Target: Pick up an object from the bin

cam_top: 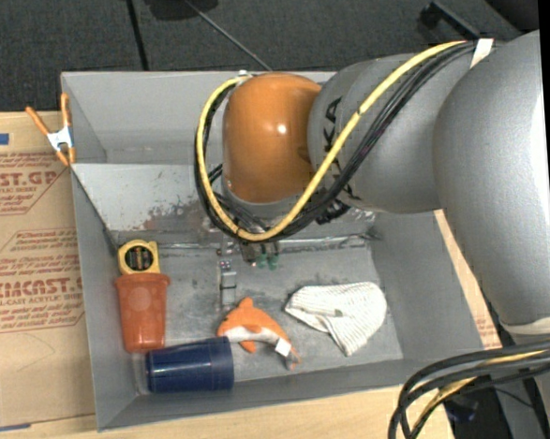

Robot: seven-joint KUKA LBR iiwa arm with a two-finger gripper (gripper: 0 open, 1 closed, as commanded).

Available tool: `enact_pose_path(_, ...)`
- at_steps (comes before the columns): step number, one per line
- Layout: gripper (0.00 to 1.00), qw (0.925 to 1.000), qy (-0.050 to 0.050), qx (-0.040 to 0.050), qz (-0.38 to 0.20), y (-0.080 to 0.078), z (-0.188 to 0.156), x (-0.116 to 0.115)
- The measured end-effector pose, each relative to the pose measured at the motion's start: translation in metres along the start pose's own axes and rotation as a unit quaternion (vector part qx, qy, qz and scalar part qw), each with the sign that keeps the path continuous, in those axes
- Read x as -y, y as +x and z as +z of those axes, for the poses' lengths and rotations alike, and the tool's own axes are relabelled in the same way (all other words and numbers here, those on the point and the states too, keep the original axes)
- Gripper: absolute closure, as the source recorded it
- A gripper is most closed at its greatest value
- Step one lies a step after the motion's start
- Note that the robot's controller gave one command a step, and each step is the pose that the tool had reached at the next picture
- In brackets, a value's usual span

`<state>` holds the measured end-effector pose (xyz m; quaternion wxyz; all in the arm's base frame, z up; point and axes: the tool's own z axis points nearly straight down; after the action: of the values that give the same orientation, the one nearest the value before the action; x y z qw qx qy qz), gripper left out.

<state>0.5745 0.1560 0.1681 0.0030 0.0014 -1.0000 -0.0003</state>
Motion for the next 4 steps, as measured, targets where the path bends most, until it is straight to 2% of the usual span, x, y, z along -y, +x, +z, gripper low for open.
enact_pose_path(1, 0.0, 1.0, -0.001, 0.0036, 0.001, -0.002, -0.005, 0.001)
enact_pose_path(2, 0.0, 0.9999, -0.002, 0.0053, 0.013, 0.022, 0.03, 0.05)
enact_pose_path(3, 0.0, 0.9999, 0.002, 0.0039, 0.017, 0.026, 0.07, 0.073)
enact_pose_path(4, 1.0, 0.9992, 0.0, 0.0029, 0.039, 0.05, 0.091, 0.085)
